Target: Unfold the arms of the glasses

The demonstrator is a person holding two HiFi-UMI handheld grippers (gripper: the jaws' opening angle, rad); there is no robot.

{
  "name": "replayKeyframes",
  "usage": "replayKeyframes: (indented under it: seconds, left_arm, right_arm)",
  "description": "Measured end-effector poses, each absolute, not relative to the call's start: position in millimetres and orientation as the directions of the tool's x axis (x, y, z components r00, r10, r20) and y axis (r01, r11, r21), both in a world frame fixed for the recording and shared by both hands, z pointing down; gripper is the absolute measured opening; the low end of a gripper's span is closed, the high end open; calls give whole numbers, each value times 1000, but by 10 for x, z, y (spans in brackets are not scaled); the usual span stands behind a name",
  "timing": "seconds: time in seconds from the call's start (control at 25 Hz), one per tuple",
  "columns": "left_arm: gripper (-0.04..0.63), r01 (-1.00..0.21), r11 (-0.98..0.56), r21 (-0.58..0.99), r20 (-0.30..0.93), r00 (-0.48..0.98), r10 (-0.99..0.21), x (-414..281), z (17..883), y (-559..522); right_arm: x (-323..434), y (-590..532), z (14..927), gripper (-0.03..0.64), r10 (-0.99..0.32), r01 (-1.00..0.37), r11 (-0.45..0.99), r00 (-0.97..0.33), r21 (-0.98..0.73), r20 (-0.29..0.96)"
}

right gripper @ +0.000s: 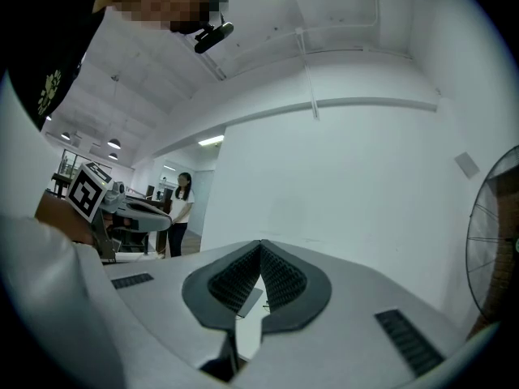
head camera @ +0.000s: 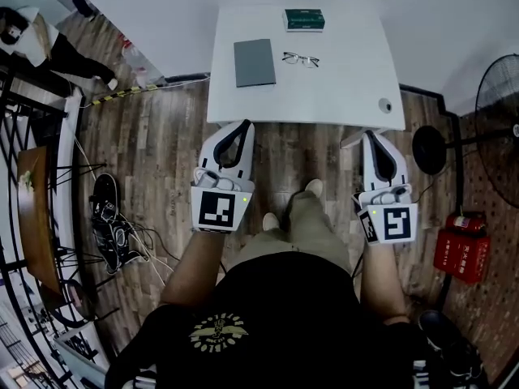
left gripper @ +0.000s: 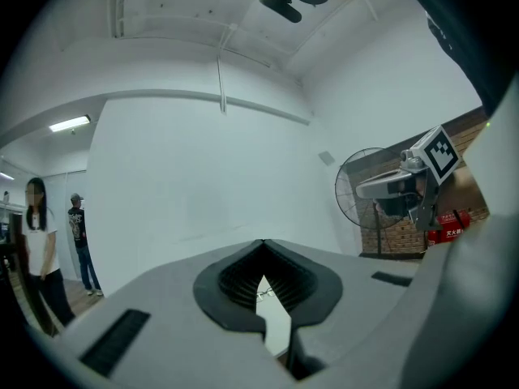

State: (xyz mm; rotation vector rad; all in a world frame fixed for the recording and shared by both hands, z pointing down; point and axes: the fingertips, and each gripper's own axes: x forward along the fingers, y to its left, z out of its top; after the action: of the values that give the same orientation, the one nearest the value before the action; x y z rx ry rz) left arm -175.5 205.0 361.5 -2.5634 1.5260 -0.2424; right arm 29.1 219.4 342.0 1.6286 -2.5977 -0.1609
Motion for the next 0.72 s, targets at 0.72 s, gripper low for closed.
replayKeyframes:
  seconds: [0.72]
  left_arm:
    - [6, -873, -459, -165, 86, 451, -888, -1558, 3676, 1179]
  right_arm:
    - [441, 1177, 3506, 2, -873, -867, 485, -487, 119, 14]
